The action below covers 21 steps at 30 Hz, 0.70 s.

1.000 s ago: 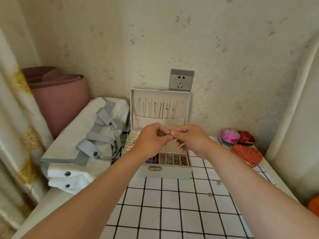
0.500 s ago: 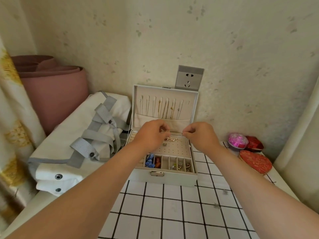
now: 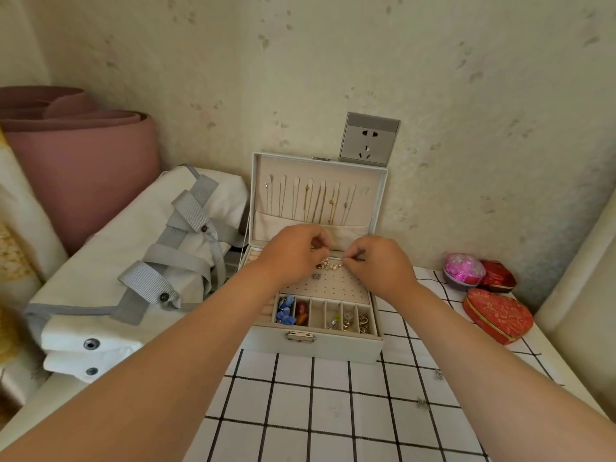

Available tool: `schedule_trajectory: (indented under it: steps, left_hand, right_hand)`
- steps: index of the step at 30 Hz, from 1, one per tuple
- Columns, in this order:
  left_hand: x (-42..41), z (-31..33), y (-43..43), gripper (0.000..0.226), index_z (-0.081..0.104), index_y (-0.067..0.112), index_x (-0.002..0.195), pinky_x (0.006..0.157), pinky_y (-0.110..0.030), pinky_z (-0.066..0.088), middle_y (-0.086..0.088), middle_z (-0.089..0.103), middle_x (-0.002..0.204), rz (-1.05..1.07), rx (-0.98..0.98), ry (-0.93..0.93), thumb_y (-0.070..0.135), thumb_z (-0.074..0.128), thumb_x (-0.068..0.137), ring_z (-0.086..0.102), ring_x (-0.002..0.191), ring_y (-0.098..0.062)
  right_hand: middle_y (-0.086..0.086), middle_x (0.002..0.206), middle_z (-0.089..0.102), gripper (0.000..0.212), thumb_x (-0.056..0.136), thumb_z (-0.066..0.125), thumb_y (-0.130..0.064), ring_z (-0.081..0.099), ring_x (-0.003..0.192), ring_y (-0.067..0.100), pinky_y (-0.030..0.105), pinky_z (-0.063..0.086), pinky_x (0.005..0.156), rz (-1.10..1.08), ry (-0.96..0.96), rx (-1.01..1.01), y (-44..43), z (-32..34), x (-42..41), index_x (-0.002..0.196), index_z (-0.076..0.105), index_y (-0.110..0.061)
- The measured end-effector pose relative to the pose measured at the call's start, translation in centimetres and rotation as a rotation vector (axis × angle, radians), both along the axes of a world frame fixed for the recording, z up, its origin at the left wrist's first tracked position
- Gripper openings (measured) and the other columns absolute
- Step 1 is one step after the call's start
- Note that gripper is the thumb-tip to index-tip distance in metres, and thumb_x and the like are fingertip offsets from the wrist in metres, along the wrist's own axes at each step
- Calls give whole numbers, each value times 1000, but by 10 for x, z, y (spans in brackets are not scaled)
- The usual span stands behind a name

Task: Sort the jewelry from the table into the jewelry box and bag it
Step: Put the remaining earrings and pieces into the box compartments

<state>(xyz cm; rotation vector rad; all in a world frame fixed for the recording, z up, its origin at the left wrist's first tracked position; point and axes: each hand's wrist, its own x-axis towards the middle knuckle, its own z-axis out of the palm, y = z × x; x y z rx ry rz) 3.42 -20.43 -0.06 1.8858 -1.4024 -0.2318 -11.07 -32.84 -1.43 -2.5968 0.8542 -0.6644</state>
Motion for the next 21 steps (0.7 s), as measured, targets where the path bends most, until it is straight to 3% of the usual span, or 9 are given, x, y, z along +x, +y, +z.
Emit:
schedule_trajectory:
  steps: [6, 10, 13, 16, 21]
  left_hand:
    - [-5, 4, -3, 9, 66, 26, 99, 72, -19, 43, 16, 60, 87, 2, -21, 14, 22, 67, 91, 53, 77, 3]
    - [-11, 8, -5, 10, 68, 26, 98, 69, -14, 41, 12, 63, 87, 26, -62, 117, 20, 69, 90, 55, 78, 2]
    - [-14, 12, -8, 10, 68, 27, 92, 66, -15, 42, 10, 65, 83, 58, -110, 196, 22, 73, 86, 58, 76, 0]
    - [-18, 16, -12, 19, 67, 23, 100, 66, -19, 46, 6, 68, 82, 97, -150, 263, 27, 76, 84, 63, 76, -5]
    - [-22, 20, -12, 32, 64, 23, 104, 67, -21, 48, 5, 71, 82, 111, -190, 331, 26, 81, 77, 65, 76, -6]
  right_hand:
    - [-18, 78, 64, 14, 86, 71, -23, 63, 83, 8, 34, 55, 78, 30, 62, 33, 0, 5, 1, 76, 71, -32]
    - [-16, 86, 67, 11, 92, 67, -20, 62, 85, 1, 24, 50, 79, 58, -12, 164, -8, 11, -1, 91, 76, -26]
    - [-10, 89, 72, 9, 94, 67, -19, 60, 68, -4, 13, 45, 66, 94, -185, 346, -4, 29, -1, 93, 76, -21]
    - [-1, 89, 76, 13, 93, 69, -28, 56, 53, 11, 19, 40, 46, 127, -257, 644, 4, 48, -3, 95, 77, -18]
    - [2, 90, 77, 14, 88, 75, -26, 56, 54, 9, 22, 40, 46, 106, -256, 797, 4, 51, -4, 100, 75, -18]
